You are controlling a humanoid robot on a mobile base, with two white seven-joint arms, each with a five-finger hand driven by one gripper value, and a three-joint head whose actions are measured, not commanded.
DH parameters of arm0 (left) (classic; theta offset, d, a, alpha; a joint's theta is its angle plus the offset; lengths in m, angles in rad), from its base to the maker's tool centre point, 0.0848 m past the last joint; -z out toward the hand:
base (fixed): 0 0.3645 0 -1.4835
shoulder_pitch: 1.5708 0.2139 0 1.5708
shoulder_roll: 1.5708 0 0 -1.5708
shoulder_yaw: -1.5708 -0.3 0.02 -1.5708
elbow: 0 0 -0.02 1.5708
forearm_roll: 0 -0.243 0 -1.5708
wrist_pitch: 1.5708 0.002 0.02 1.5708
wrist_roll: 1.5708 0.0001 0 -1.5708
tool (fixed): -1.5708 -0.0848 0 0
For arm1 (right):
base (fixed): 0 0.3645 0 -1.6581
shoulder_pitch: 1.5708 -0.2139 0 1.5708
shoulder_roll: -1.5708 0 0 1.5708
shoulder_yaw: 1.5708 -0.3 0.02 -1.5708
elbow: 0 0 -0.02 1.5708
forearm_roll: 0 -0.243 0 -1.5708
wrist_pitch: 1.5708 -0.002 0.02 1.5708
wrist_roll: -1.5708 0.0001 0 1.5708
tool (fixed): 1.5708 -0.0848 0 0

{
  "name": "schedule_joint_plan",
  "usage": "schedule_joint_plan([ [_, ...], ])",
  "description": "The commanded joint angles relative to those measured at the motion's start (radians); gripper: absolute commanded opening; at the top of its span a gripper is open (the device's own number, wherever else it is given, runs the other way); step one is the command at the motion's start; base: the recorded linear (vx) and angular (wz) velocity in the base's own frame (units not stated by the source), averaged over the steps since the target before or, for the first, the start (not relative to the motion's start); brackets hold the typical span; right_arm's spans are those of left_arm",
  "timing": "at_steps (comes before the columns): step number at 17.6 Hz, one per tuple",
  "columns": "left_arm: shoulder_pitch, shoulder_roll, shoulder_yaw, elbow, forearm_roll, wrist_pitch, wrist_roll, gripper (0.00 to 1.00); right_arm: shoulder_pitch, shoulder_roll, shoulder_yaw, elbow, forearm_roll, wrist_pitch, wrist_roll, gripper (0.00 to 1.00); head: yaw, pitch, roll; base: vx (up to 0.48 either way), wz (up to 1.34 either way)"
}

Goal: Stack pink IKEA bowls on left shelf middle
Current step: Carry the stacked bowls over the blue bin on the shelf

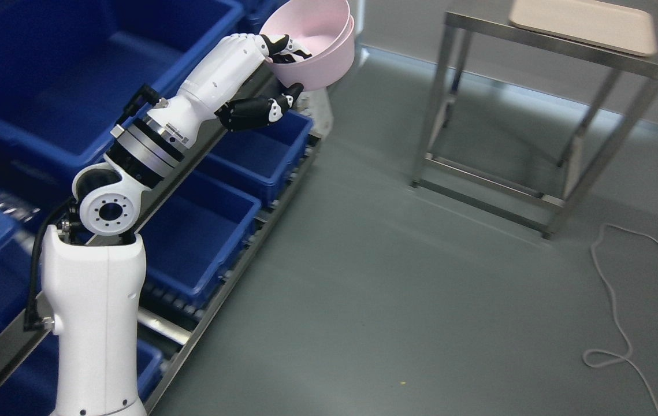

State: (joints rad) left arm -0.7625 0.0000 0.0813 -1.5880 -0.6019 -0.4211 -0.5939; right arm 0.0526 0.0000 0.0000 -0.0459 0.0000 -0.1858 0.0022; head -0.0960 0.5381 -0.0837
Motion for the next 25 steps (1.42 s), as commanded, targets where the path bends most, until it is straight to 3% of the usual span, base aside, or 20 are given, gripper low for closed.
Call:
schedule_joint_plan([
  [1,-0.043,0.018,0.021,-0.001,0.001,0.018,0.002,0.04,0.000,-0.017,-0.009,0.000,0.008,0.000,0.001,1.00,0.0000,0.000,0.000,-0.227,0.97],
  [3,-0.055,0.018,0.021,-0.001,0.001,0.024,0.002,0.04,0.000,-0.017,-0.009,0.000,0.008,0.000,0.001,1.00,0.0000,0.000,0.000,-0.177,1.09],
  [6,-0.150,0.018,0.000,0.000,0.002,0.129,0.003,0.04,0.000,-0.017,-0.011,0.000,0.008,0.000,0.001,1.00,0.0000,0.000,0.000,-0.114,1.18],
  [9,-0.156,0.018,-0.051,0.000,0.001,0.176,0.006,0.04,0.000,-0.017,-0.011,0.000,0.008,0.000,0.001,1.00,0.0000,0.000,0.000,-0.042,0.90],
  [19,-0.183,0.018,-0.052,0.002,-0.036,0.314,-0.004,0.05,0.000,-0.017,-0.009,0.000,0.008,0.000,0.001,1.00,0.0000,0.000,0.000,0.022,0.44],
  [23,-0.152,0.018,-0.072,0.129,-0.088,0.338,-0.076,0.05,0.000,-0.017,-0.009,0.000,0.008,0.000,0.001,1.00,0.0000,0.000,0.000,-0.009,0.01],
  [25,-0.115,0.087,-0.104,0.227,-0.105,0.331,-0.075,0.06,0.000,-0.017,-0.011,0.000,0.008,0.000,0.001,1.00,0.0000,0.000,0.000,0.000,-0.04],
])
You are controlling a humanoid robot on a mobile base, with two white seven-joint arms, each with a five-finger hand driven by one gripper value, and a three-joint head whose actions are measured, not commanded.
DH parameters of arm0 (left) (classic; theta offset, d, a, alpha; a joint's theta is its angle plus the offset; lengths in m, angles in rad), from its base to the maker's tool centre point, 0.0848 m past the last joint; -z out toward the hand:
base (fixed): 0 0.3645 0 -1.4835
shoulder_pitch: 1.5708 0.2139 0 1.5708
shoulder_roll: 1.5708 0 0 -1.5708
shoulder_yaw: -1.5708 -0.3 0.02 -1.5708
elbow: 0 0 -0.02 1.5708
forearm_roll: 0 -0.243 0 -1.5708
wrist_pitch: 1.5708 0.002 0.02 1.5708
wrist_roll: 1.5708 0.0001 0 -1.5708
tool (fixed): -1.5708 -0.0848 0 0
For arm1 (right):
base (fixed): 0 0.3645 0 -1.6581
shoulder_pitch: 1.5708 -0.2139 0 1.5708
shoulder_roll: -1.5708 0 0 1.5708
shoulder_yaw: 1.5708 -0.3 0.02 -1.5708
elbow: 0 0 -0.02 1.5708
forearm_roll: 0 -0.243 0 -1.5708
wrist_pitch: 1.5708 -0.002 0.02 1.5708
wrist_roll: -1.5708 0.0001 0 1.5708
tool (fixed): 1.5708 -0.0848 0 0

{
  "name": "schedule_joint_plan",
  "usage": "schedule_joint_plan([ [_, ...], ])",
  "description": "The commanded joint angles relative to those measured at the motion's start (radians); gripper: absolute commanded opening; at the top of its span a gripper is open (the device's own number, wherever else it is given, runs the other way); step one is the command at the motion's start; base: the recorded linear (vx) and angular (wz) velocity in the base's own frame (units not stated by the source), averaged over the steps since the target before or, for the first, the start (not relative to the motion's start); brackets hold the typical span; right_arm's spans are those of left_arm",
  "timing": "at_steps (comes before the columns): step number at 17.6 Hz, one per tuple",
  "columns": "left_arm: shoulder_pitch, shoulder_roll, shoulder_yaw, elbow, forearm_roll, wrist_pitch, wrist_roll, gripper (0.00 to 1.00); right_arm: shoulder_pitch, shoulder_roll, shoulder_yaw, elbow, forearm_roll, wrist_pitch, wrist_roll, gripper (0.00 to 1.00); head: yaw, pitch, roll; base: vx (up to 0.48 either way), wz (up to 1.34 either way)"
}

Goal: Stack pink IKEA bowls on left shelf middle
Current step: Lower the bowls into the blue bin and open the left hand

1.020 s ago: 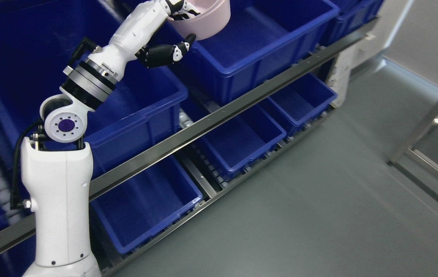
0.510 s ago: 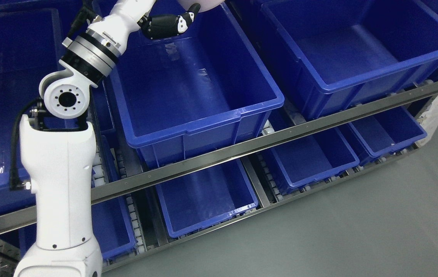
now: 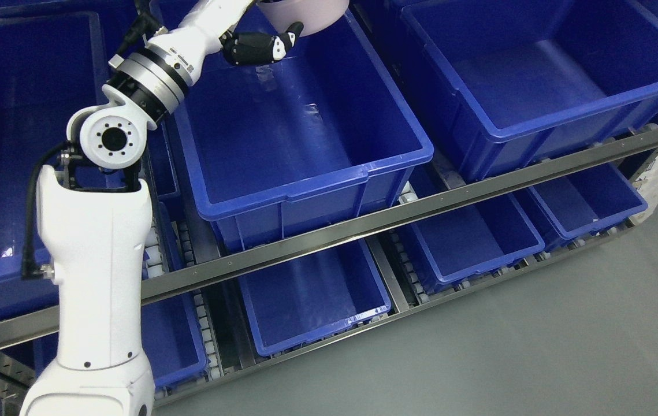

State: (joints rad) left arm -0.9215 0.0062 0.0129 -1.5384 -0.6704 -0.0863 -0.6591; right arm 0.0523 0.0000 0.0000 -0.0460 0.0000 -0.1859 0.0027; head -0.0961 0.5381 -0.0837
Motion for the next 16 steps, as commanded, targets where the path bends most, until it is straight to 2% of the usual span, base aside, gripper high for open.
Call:
schedule_joint_plan([
  [1,0.082,0.086,-0.040,0.182,-0.037,-0.004,-0.010,0.06,0.000,-0.017,-0.009,0.000,0.008,0.000,0.000,1.00,0.0000,0.000,0.000,0.000,0.00],
  [5,0.133,0.074,-0.073,0.218,-0.040,-0.007,0.007,0.10,0.000,-0.017,-0.009,0.000,0.008,0.000,0.000,1.00,0.0000,0.000,0.000,0.000,0.00],
  [10,0.138,0.040,-0.068,0.241,-0.037,-0.020,0.044,0.25,0.000,-0.017,-0.011,0.000,0.008,0.000,0.000,1.00,0.0000,0.000,0.000,0.000,0.00],
  [11,0.136,0.038,-0.067,0.241,-0.037,-0.020,0.055,0.31,0.000,-0.017,-0.009,0.000,0.008,0.000,0.000,1.00,0.0000,0.000,0.000,0.000,0.00],
  [13,0.135,0.037,-0.067,0.241,-0.037,-0.020,0.108,0.51,0.000,-0.017,-0.009,0.000,0.008,0.000,0.000,1.00,0.0000,0.000,0.000,0.000,0.00],
  [16,0.130,0.034,-0.060,0.241,-0.028,-0.024,0.159,0.69,0.000,-0.017,-0.009,0.000,0.008,0.000,0.000,1.00,0.0000,0.000,0.000,0.000,0.00],
])
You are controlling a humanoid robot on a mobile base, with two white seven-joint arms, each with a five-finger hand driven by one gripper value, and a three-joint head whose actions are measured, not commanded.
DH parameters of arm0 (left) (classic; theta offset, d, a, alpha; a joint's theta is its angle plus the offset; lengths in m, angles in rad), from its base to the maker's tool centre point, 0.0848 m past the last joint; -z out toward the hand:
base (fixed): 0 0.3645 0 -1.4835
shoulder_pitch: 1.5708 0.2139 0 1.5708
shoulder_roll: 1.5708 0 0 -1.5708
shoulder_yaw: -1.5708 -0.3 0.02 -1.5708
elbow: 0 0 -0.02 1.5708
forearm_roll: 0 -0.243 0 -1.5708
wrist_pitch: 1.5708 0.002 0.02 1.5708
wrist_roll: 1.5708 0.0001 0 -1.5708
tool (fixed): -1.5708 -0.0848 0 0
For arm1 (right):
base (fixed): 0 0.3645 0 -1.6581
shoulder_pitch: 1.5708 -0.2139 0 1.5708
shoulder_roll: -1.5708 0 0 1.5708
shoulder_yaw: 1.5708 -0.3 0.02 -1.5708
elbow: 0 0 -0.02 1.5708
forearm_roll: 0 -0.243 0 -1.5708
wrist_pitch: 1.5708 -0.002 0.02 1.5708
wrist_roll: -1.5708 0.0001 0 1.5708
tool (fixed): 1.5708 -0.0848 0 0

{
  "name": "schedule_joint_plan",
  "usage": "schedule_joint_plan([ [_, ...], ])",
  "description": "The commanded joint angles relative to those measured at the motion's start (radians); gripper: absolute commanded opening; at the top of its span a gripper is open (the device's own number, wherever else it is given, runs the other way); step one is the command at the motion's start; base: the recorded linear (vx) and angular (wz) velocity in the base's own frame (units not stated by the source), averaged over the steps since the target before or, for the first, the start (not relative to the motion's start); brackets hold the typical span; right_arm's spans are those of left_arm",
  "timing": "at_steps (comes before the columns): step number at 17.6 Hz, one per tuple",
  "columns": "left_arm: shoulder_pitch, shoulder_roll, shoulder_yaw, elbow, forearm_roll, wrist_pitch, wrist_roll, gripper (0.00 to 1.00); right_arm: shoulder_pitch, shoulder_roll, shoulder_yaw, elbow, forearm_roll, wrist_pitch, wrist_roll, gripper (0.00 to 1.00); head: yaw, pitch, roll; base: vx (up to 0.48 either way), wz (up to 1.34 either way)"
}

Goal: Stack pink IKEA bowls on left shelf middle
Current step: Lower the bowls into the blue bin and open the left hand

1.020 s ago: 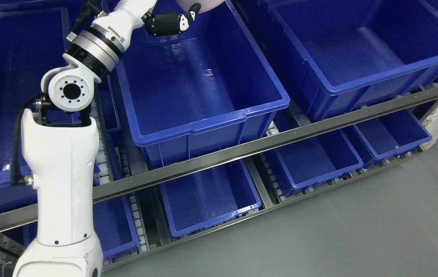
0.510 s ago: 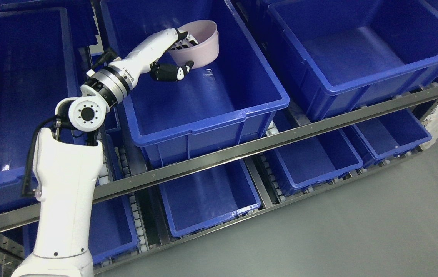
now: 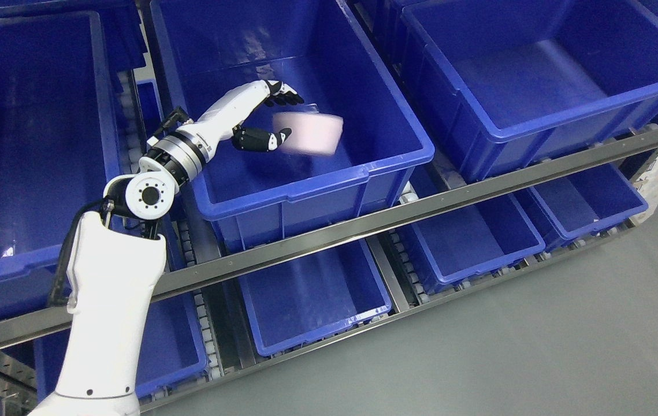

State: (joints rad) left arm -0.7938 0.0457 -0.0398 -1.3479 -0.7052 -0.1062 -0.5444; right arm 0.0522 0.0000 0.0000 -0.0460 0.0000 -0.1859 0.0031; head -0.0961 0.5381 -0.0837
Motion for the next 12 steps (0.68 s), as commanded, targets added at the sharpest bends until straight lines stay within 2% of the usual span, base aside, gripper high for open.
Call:
schedule_joint_plan([
  [1,0.001,-0.016,-0.006,0.050,0.007,-0.025,0.070,0.75,0.000,-0.017,-0.009,0.000,0.008,0.000,0.000,1.00,0.0000,0.000,0.000,0.000,0.00],
  [4,0.001,-0.028,0.063,0.050,0.047,-0.078,0.208,0.85,0.000,-0.017,-0.011,0.000,0.008,0.000,0.000,1.00,0.0000,0.000,0.000,0.000,0.00],
  [6,0.001,-0.028,0.067,0.050,0.280,-0.069,0.399,0.88,0.000,-0.017,-0.011,0.000,0.008,0.000,0.000,1.00,0.0000,0.000,0.000,0.000,0.00],
  [7,0.005,-0.028,0.083,0.040,0.525,-0.044,0.557,0.90,0.000,-0.017,-0.011,0.000,0.008,0.000,0.000,1.00,0.0000,0.000,0.000,0.000,0.00],
  [8,0.031,-0.028,0.101,0.020,0.640,-0.036,0.639,0.90,0.000,-0.017,-0.009,0.000,0.008,0.000,0.000,1.00,0.0000,0.000,0.000,0.000,0.00],
  [10,0.175,-0.028,0.100,-0.107,0.655,-0.035,0.666,0.90,0.000,-0.017,-0.009,0.000,0.008,0.000,0.000,1.00,0.0000,0.000,0.000,0.000,0.00],
  [12,0.261,-0.028,0.095,-0.189,0.655,-0.035,0.663,0.90,0.000,-0.017,-0.009,0.000,0.008,0.000,0.000,1.00,0.0000,0.000,0.000,0.000,0.00],
])
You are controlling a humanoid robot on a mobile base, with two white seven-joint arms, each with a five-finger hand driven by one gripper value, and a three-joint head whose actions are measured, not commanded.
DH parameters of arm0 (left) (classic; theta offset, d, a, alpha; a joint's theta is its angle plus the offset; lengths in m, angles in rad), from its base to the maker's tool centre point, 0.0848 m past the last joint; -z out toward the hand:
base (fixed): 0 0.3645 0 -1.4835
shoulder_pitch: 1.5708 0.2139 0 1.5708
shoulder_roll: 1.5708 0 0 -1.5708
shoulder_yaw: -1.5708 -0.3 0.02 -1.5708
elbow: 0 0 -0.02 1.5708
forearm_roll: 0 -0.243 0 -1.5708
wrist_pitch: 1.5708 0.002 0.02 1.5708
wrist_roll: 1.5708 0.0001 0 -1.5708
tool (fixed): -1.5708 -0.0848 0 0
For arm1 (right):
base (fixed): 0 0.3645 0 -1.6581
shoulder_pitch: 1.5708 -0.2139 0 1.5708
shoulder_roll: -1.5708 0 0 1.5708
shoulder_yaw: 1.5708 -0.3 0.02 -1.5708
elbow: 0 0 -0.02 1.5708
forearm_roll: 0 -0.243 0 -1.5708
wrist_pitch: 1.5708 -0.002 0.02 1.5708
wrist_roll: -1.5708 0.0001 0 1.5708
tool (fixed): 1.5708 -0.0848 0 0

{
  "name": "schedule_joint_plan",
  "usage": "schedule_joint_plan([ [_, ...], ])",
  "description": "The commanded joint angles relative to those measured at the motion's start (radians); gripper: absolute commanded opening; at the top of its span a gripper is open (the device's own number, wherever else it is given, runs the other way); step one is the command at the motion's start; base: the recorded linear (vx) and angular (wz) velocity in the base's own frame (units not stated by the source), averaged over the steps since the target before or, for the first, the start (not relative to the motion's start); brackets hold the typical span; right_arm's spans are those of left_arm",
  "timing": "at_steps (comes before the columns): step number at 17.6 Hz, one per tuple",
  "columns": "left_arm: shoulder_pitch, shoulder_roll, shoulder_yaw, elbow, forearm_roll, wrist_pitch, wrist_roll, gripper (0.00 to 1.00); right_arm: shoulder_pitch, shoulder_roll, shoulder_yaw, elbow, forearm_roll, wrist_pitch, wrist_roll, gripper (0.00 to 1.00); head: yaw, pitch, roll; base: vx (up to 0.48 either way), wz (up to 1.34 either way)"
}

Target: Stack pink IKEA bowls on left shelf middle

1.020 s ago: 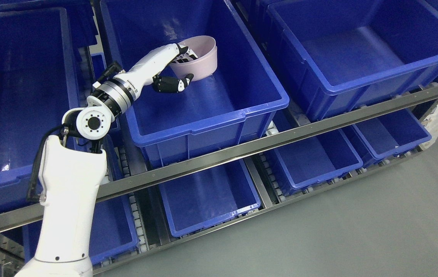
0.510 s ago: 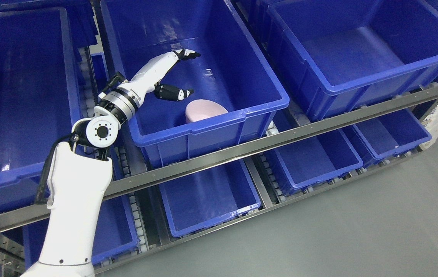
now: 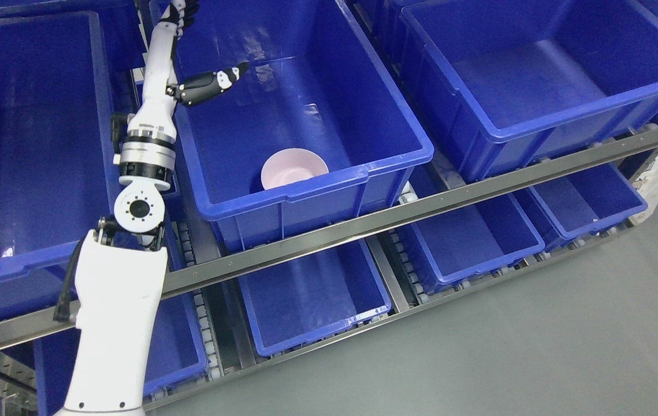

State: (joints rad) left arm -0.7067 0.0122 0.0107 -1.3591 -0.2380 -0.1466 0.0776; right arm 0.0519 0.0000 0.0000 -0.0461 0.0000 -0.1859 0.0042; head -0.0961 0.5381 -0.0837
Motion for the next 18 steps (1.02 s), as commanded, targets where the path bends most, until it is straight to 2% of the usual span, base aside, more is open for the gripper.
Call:
schedule_joint_plan([
  [1,0.206,0.005,0.045,-0.207,0.187,0.005,0.037,0.90,0.000,-0.017,-0.009,0.000,0.008,0.000,-0.001,1.00,0.0000,0.000,0.000,0.000,0.00],
  [12,0.234,0.005,0.006,-0.291,0.186,0.051,0.036,0.90,0.000,-0.017,-0.011,0.000,0.008,0.000,-0.001,1.00,0.0000,0.000,0.000,-0.005,-0.05],
  [18,0.106,0.005,0.009,-0.293,0.187,0.051,0.036,0.91,0.000,-0.017,-0.011,0.000,0.008,0.000,-0.001,1.00,0.0000,0.000,0.000,0.000,0.01],
])
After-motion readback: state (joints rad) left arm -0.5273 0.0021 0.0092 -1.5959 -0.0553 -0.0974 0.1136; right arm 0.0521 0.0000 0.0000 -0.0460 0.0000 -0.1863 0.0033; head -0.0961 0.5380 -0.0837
